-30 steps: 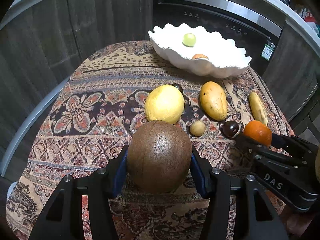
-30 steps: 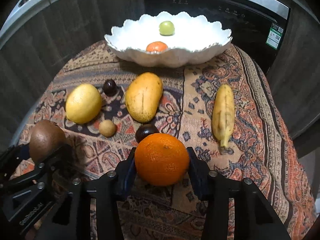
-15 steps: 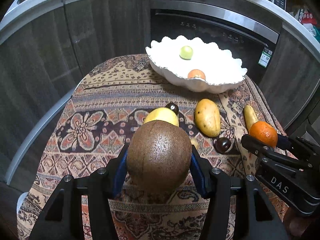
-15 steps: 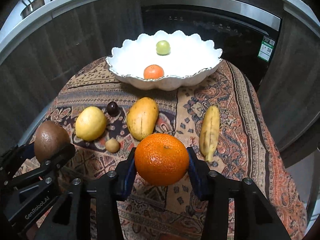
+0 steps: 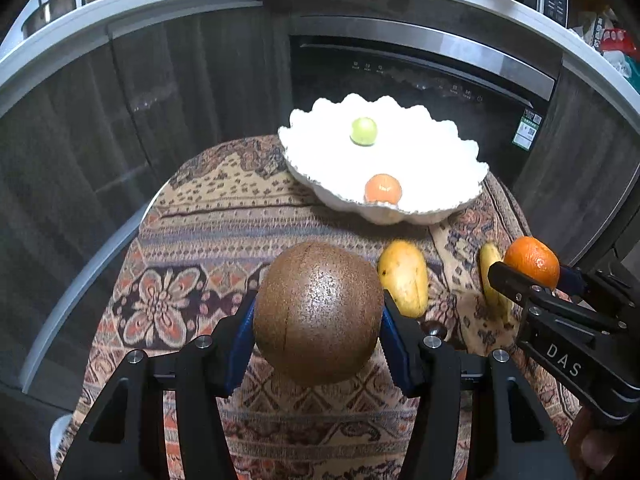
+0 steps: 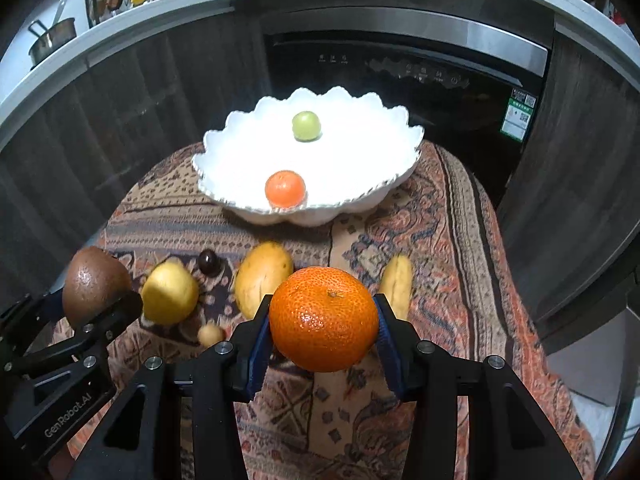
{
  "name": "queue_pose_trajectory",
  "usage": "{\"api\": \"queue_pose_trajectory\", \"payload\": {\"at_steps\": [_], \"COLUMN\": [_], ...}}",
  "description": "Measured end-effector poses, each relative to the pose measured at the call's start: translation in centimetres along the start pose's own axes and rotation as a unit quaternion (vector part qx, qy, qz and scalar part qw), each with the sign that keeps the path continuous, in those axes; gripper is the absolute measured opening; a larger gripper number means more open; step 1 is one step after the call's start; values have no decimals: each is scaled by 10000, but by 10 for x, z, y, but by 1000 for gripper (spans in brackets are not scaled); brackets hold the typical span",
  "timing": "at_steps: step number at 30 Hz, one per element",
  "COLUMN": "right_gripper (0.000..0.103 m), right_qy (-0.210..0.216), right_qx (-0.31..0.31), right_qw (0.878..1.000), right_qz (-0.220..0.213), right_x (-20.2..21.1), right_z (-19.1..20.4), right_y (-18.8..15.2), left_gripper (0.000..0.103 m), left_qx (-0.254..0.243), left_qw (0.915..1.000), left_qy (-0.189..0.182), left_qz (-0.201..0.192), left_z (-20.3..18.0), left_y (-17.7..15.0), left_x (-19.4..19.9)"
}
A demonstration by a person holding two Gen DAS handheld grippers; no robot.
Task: Organize fruits
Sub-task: 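Carry the kiwi and tangerine in both grippers over the white bowl, then open both grippers to drop the kiwi and tangerine into the bowl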
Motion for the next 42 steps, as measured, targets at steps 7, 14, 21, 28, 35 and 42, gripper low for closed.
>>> {"api": "queue_pose_trajectory", "payload": {"at_steps": [7, 14, 21, 28, 35, 42], "right_gripper": [48, 48, 48, 48, 48, 48], "right_qy": [-40, -74, -119, -184, -205, -195], "right_qx": [-17, -71, -113, -99, -133, -119], "right_qw": [9998, 9995, 9992, 9990, 9990, 9996], "right_qz": [-170, -292, -357, -395, -362, -184], "right_x": [0, -6, -17, -29, -47, -70], "right_z": [-4, -7, -12, -19, -21, -20], "right_y": [26, 51, 75, 97, 114, 118], "left_gripper": [56, 56, 56, 56, 56, 56], "left_qx": [-77, -137, -219, -297, -305, -285], "left_qw": [9999, 9996, 9992, 9988, 9986, 9986], "left_qy": [-22, -39, -84, -173, -322, -443], "left_qz": [-129, -262, -332, -357, -271, -22], "left_z": [-2, -2, -4, -7, -11, -12], "left_y": [27, 58, 87, 112, 132, 133], "left_x": [-4, -13, -28, -49, -78, -104]}}
Point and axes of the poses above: each gripper's, at about its wrist camera, not at the fingertips, and x roughly against the way its jaws point, z to its left, y to its top, the point moved 9 cm from there along -x, roughly the way its jaws point, and after that the axes turned 7 degrees about -y, right-handed, at the moved point
